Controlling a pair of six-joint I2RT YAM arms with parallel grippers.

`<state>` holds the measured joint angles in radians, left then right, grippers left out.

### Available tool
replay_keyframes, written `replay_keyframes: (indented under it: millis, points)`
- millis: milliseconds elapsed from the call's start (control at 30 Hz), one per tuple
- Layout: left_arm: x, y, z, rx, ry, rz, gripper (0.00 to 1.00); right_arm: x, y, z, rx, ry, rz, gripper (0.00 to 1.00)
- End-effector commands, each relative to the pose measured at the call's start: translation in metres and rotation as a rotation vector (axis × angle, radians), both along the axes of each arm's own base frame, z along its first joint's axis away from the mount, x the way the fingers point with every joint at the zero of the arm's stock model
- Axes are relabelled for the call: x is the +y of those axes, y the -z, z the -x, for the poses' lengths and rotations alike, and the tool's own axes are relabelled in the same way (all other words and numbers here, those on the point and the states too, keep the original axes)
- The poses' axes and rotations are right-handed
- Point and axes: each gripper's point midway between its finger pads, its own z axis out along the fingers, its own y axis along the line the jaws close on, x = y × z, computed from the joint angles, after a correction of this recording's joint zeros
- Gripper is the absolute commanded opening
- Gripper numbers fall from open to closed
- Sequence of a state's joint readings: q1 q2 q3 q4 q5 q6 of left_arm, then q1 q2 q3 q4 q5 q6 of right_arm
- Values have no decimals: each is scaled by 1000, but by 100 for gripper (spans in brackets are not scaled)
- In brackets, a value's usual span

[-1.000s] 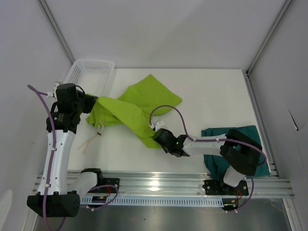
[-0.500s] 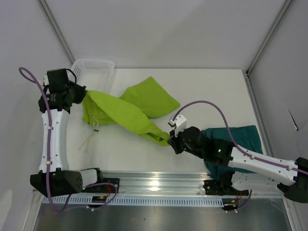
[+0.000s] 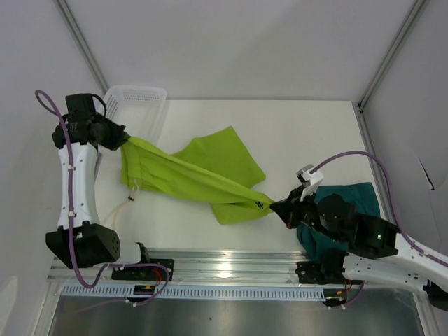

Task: Fold and stack the shorts
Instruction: Flatten the shorts out

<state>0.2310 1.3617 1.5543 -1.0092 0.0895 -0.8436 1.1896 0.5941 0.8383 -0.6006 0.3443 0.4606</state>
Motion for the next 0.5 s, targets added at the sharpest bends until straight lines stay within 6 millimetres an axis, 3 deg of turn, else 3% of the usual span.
replay_keyframes:
  millis: [0,133,267,400,467]
  points:
    - [8,-24,-13,-114,40,-64,4,-12,-1,-4,16,45,55,0]
    - [2,-29,-14,-141,105,-75,17,-9,-15,-11,-11,54,80,0]
    - [-13,-36,-16,-159,185,-30,18,-13,-56,-26,-73,112,58,0]
    - [-22,-39,-18,-192,213,4,17,-32,-79,-59,-102,250,85,0]
    - [-22,-29,-18,-177,214,16,12,-35,-81,-70,-89,275,90,0]
